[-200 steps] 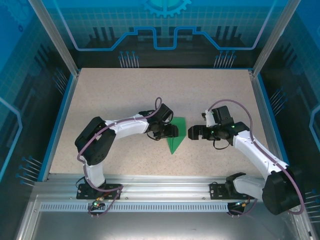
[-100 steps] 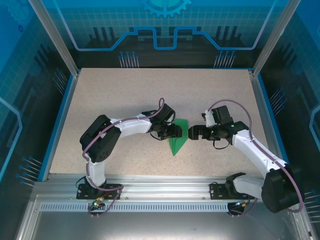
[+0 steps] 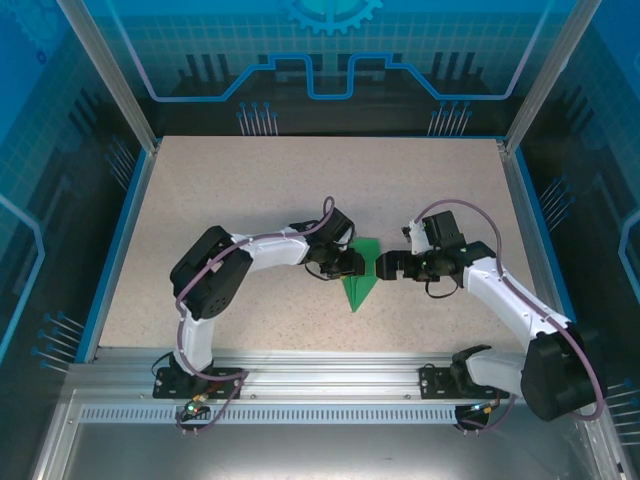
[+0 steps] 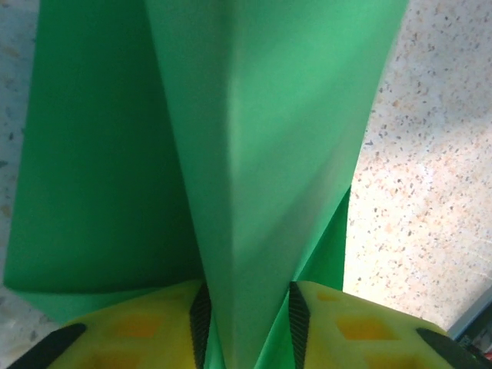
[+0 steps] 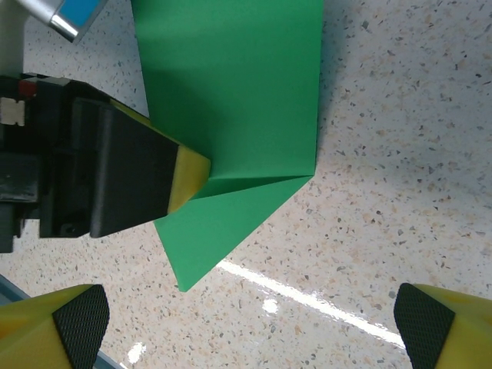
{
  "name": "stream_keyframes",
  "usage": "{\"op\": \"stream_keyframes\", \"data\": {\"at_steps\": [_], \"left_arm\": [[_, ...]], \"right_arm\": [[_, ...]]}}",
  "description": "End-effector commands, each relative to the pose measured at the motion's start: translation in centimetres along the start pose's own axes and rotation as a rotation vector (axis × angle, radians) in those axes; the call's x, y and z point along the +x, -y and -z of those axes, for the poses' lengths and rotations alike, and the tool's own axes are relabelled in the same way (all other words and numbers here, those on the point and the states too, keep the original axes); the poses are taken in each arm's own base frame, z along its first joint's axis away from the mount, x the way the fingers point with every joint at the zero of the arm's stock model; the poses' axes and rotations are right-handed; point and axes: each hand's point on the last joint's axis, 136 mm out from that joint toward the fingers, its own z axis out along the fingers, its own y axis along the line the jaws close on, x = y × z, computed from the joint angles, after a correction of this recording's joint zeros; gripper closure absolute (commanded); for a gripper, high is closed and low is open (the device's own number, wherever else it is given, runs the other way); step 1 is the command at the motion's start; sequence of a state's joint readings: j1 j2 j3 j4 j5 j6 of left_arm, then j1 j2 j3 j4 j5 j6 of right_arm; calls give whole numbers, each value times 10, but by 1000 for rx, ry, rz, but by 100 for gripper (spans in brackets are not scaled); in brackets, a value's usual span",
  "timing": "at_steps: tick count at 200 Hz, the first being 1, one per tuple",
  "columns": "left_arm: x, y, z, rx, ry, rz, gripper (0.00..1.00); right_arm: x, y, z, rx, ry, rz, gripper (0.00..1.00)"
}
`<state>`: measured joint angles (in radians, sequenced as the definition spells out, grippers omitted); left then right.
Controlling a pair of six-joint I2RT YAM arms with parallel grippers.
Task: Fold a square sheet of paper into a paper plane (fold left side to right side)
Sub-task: Fold the wing for the fifth time at the center of the table.
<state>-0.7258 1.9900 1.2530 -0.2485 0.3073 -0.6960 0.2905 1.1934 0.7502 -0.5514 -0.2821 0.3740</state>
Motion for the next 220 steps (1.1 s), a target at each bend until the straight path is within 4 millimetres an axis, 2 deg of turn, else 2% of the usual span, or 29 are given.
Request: {"op": "stream_keyframes", "data": {"at_steps": [1, 26, 48, 91, 126, 169, 188, 220], "left_arm": [[-8, 15, -2, 57, 4, -44, 71], [-16, 18, 3, 145, 21, -38, 81], [-25, 22, 16, 267, 45, -28, 87], [-26, 29, 41, 389, 53, -91, 91], [-21, 41, 52, 474, 35, -142, 92], [-16, 42, 53, 486, 18, -155, 92], [-15, 42, 53, 496, 15, -154, 92], [-16, 43, 50, 505, 9, -146, 91]], "right_arm": [[8, 1, -5, -49, -31, -19, 1], [9, -5, -7, -173, -32, -68, 1], [2, -7, -7, -308, 5, -115, 4], [-22, -3, -10, -458, 71, -142, 9], [-39, -4, -27, -537, 44, -146, 15], [-56, -2, -42, -610, 27, -174, 10], [-56, -3, -47, -643, 13, -191, 11], [-50, 0, -54, -656, -12, -220, 21]]}}
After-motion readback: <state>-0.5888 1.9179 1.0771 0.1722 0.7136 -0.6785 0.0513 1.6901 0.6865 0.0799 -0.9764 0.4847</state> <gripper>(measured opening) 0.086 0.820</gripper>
